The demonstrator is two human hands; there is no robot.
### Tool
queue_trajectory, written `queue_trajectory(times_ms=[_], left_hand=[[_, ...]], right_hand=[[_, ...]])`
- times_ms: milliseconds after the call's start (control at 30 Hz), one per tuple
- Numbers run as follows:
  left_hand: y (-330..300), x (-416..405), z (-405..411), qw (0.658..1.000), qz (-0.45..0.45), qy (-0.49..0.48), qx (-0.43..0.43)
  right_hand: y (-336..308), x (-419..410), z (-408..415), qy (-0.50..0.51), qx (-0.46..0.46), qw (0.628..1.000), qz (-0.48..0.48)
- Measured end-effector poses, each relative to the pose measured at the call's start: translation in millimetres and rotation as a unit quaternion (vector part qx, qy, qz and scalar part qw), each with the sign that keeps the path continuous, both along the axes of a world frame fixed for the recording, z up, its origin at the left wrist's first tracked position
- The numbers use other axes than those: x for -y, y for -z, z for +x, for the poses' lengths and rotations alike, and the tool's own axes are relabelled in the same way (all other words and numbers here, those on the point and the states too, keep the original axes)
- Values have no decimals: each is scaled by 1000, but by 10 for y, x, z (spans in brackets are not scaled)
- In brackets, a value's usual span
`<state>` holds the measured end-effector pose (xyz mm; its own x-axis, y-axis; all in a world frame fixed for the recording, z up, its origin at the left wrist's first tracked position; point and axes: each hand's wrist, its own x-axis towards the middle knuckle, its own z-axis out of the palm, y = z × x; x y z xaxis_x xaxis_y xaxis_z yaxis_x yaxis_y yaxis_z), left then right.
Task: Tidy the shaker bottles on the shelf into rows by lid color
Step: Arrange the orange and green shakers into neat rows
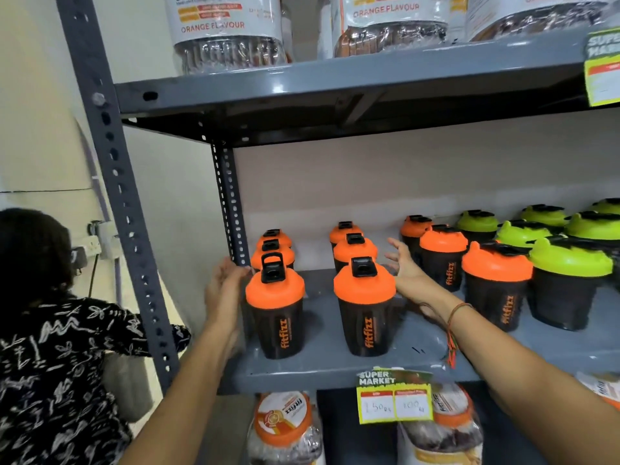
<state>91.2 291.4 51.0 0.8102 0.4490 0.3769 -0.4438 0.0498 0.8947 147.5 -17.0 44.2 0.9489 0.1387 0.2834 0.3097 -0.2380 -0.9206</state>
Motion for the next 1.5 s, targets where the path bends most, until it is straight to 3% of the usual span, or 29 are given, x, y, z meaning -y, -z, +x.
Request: queue_trajectory(times_ms=[100, 300, 367, 467, 567, 667, 767, 933, 1067, 1233, 1500], left_hand=[[-221, 241, -340, 988, 6, -104, 114], [-471, 1121, -830, 960, 50, -78, 264], [-409, 1484, -936, 961, 75, -31, 263], [-163, 1963, -968, 962, 137, 62, 230], [165, 2324, -846, 954, 221, 160, 123], [412, 2572, -624, 937, 293, 190, -20], [493, 2768, -415, 917, 332, 197, -96], [409, 3102, -190, 908, 324, 234, -126], [358, 3241, -92, 915, 275, 260, -143], [373, 3258, -98, 929, 260, 217, -149], [376, 3196, -249, 941, 254, 168, -147]], right_hand=[[-21, 53, -331, 48, 41, 997, 42], [-46, 291, -1034, 101, 192, 975, 55], [-112, 457, -1226, 165, 281, 945, 34], [-202, 821, -1383, 296, 399, 868, 1], [-166, 1260, -1366, 388, 405, 827, 39], [19, 1698, -1223, 428, 321, 841, 79], [232, 2094, -1016, 389, 221, 890, 89], [340, 2551, -787, 204, 57, 976, 47], [302, 2793, -657, 50, -14, 999, -16], [355, 2907, -601, -6, -5, 1000, -16], [349, 2940, -735, 60, 45, 996, -37]])
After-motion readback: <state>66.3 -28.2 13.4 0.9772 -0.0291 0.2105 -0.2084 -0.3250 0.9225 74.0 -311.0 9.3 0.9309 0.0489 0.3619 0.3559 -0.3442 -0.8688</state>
